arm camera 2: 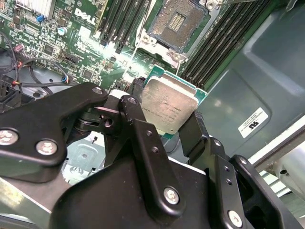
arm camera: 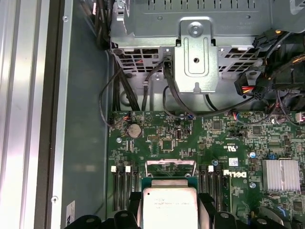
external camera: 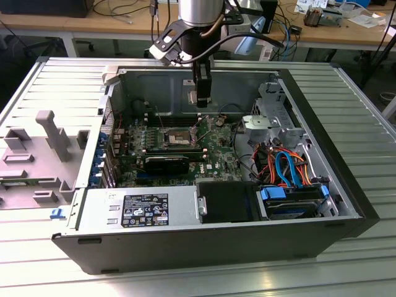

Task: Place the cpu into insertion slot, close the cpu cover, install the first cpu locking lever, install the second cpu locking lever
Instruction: 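Place the cpu into insertion slot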

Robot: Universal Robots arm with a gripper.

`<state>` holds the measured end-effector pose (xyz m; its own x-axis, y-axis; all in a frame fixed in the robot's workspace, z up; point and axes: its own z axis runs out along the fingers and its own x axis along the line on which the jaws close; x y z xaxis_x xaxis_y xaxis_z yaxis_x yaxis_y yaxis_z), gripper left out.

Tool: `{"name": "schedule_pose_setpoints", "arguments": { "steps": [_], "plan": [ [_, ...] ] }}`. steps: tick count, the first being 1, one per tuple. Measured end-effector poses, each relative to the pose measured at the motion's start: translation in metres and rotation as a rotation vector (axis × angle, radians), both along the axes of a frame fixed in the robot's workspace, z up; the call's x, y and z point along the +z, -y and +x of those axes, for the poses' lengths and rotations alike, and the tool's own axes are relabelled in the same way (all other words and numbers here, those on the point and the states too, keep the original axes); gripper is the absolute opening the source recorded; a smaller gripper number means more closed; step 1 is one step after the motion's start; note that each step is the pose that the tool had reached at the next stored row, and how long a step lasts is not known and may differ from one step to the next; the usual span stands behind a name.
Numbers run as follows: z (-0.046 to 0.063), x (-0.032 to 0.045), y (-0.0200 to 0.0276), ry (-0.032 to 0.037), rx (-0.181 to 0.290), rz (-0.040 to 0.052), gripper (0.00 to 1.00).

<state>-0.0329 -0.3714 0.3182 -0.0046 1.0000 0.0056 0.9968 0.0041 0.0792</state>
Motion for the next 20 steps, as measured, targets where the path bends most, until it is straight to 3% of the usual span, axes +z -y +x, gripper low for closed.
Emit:
{"name": "schedule_pose_setpoints", "arguments": {
  "steps": [20],
  "plan": [
    [0.0,-0.0011,0.0027,0.0,0.0,0.0,0.55]
  ]
}}
